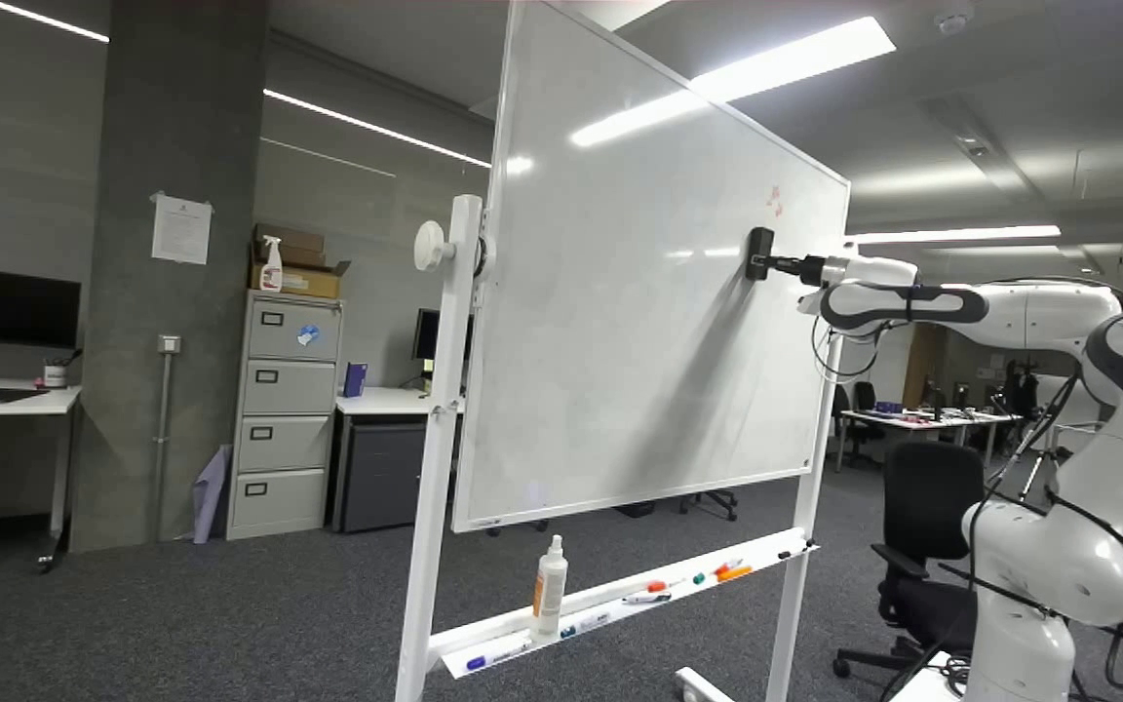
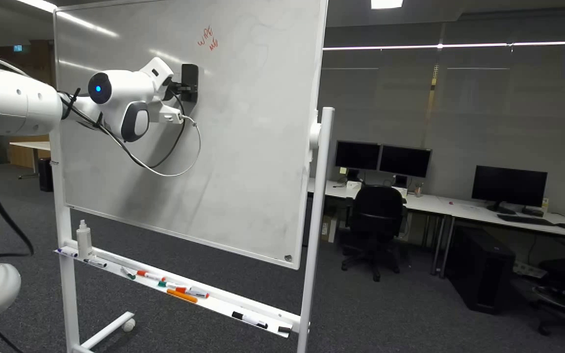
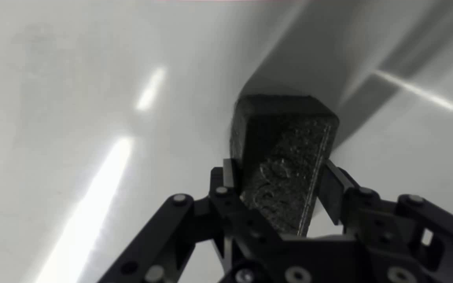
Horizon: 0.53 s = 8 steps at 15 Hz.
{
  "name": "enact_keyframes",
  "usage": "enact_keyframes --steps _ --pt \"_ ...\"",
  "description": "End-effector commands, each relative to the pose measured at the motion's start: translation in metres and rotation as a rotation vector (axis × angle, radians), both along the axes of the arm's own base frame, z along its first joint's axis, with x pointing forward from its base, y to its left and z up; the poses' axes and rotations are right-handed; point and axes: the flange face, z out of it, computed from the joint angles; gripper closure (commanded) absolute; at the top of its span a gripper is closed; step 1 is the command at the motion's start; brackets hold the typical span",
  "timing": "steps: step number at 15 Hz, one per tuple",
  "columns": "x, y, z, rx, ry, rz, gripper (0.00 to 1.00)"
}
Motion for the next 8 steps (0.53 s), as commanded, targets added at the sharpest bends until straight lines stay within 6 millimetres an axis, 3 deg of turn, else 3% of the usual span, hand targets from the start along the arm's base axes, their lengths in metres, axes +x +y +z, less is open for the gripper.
enact_keyframes --steps 1,4,8 --pt "0.007 -0.036 -0.001 0.056 0.019 -0.09 0.69" --pt "0.007 -0.047 -0.004 0.075 0.03 -0.11 0.69" --pt "0.009 -0.037 0.003 0.06 0.036 -0.077 0.69"
